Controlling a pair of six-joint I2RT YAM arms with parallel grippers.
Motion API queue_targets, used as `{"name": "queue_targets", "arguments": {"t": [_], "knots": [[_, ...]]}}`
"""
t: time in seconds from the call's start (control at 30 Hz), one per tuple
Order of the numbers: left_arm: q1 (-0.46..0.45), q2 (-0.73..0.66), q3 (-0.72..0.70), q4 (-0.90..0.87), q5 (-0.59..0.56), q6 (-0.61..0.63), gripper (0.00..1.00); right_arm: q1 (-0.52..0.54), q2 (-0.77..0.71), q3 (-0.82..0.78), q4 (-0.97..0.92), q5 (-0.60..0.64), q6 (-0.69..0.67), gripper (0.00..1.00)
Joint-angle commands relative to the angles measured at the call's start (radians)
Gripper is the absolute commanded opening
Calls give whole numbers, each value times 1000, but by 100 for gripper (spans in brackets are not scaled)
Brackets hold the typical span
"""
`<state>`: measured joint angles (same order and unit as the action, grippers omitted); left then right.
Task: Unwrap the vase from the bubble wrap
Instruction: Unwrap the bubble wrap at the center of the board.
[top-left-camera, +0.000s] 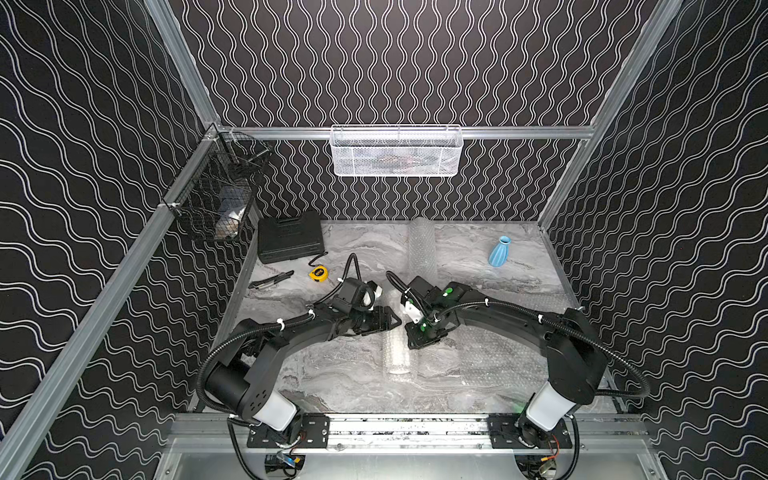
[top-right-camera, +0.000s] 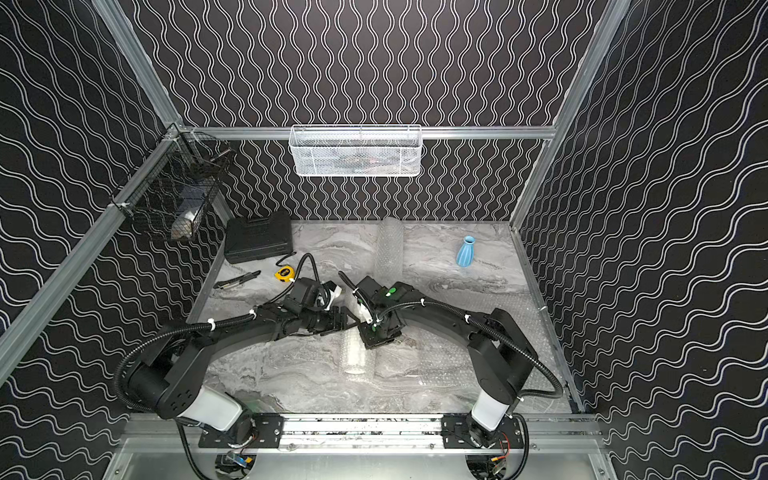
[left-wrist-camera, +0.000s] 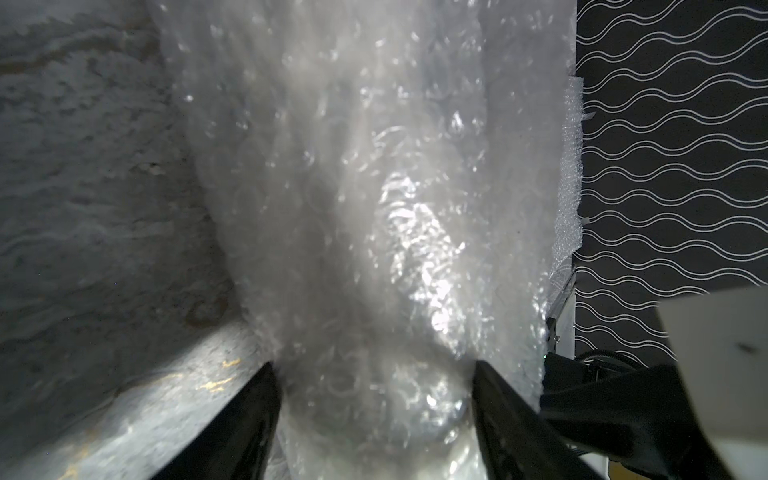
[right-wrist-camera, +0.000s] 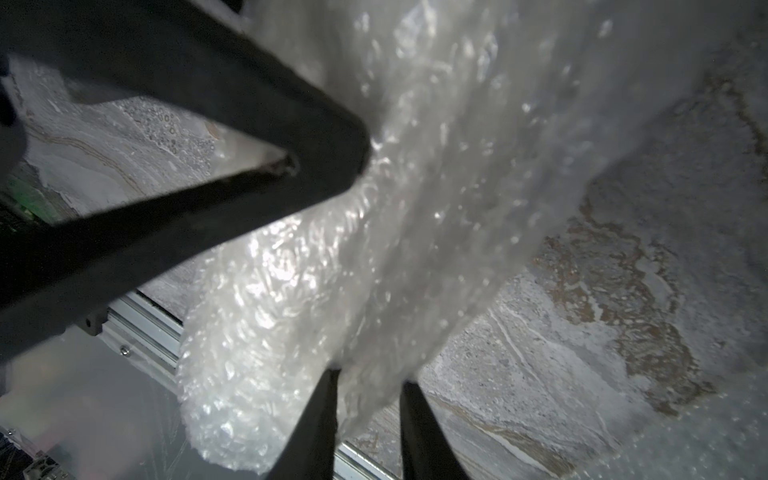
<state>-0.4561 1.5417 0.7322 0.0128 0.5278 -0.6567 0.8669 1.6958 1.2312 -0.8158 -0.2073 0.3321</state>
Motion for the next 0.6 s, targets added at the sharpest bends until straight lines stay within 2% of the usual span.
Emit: {"name": "queue_targets", "arguments": {"t": [0.0,0.17,0.57], "knots": [[-1,12,-7,-69,-38,6,73,4,-7,-21,-36,-28,13,20],[-1,17,-5,-76,-46,12,73,4,-16,-37,-25,-54,15,13],[-1,10,-1,-114,-93,30,73,3,-54,-75,-49,-25,15,4]]}}
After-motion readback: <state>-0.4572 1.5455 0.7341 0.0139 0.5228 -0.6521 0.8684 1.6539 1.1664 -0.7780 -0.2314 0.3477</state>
